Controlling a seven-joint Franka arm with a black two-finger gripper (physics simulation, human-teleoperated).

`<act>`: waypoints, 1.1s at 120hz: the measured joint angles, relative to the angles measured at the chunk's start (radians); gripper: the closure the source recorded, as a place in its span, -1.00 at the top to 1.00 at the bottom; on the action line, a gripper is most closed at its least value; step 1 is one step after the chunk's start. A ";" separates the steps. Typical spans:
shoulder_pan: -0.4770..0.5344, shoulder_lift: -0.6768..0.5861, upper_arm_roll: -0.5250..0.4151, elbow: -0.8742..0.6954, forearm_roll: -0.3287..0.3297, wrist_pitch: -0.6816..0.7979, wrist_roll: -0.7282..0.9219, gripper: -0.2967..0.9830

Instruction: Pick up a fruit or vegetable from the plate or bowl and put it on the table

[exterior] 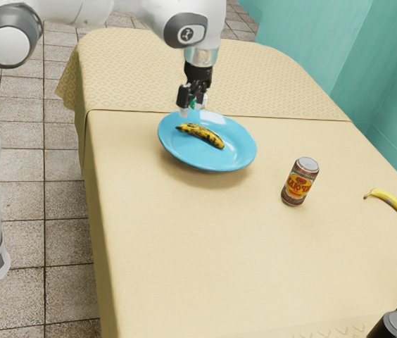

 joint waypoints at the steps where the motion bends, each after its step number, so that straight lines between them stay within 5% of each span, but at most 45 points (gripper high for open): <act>1: -0.003 0.001 -0.002 -0.002 -0.002 0.004 0.001 0.54; 32: -0.055 0.005 -0.009 -0.036 -0.065 0.082 0.008 0.54; 99: 0.132 0.067 -0.007 -0.038 -0.094 0.117 -0.117 0.54; 132: 0.022 0.074 -0.008 -0.041 -0.092 0.144 -0.134 0.54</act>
